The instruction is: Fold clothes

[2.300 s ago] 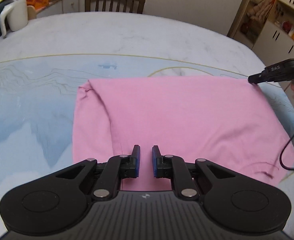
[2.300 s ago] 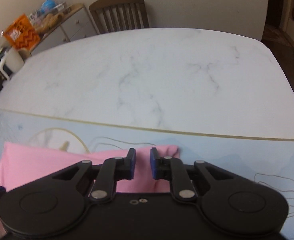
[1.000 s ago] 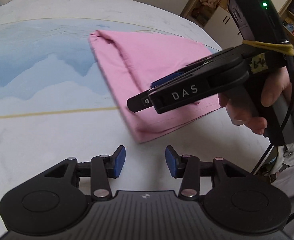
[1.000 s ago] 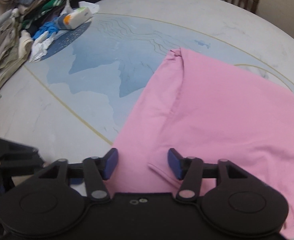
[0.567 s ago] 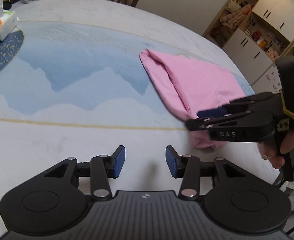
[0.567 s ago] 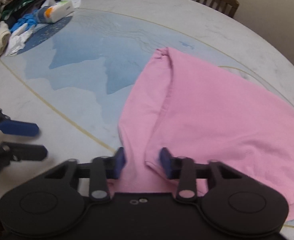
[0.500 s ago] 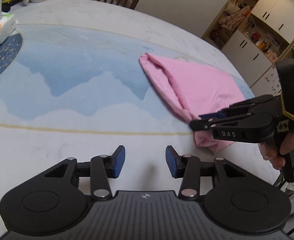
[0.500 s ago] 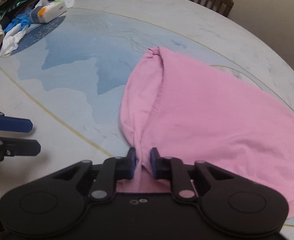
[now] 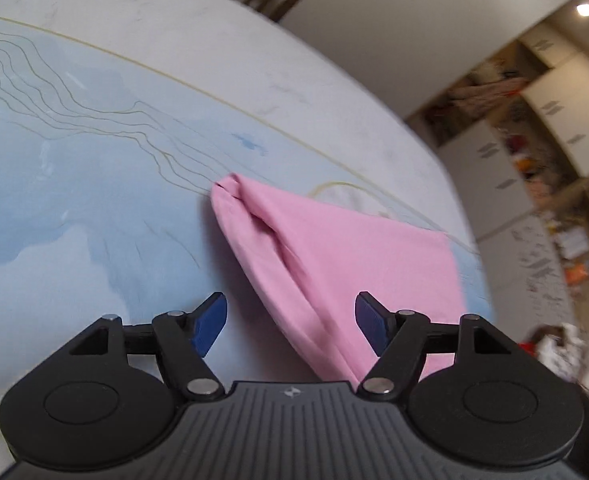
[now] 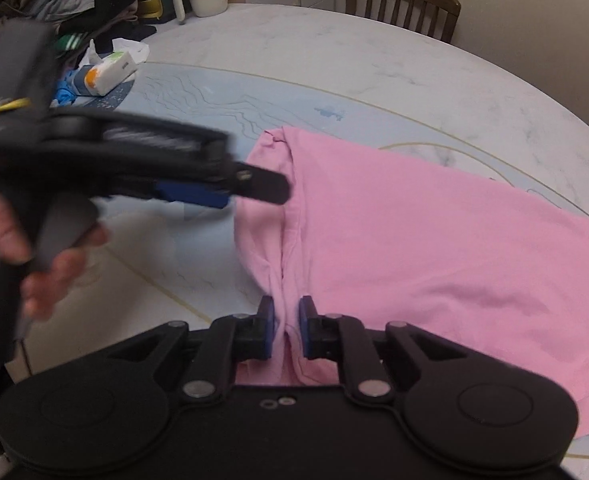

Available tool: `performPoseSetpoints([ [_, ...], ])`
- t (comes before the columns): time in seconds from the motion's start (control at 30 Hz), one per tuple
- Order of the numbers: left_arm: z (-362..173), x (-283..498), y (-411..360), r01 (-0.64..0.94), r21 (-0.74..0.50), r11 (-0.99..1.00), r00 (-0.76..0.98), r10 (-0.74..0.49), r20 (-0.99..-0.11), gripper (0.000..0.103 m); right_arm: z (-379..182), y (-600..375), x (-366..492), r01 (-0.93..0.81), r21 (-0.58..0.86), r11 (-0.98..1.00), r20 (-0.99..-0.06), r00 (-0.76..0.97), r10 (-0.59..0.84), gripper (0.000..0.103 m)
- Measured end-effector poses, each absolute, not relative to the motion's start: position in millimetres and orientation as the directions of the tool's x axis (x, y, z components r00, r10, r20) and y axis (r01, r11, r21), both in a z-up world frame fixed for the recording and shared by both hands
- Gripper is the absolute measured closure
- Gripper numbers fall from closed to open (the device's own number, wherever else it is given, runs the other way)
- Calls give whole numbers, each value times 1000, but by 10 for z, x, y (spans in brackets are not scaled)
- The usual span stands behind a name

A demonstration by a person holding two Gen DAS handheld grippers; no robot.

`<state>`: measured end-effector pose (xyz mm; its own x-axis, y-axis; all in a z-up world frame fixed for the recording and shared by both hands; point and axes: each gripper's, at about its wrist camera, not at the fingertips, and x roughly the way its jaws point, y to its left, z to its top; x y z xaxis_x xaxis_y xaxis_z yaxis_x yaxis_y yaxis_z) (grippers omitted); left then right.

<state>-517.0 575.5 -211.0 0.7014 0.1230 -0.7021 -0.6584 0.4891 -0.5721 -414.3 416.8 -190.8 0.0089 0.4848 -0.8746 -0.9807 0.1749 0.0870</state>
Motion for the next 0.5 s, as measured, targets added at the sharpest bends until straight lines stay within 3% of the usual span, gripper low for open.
performPoseSetpoints([
  [0.07,-2095,-5042,5769,-692,-539,480,677,172,-716,44,-1895,4133,-4069,-981,109,161,-867,-15,497,0],
  [0.13,-2053,-4918,5769,-718,-513,470,655,209,-726,78,-1849,4071,-3967,-980,134,146,-854,-39,519,0],
  [0.3,-1742,-4567,5539,-707,-481,518,676,296,-675,91,-1633,3771,-3557,-970,205,130,-800,-90,593,0],
  [0.5,-1276,-3814,5115,-633,-443,636,745,343,-572,92,-1348,3294,-2837,-942,285,176,-723,-91,684,0],
])
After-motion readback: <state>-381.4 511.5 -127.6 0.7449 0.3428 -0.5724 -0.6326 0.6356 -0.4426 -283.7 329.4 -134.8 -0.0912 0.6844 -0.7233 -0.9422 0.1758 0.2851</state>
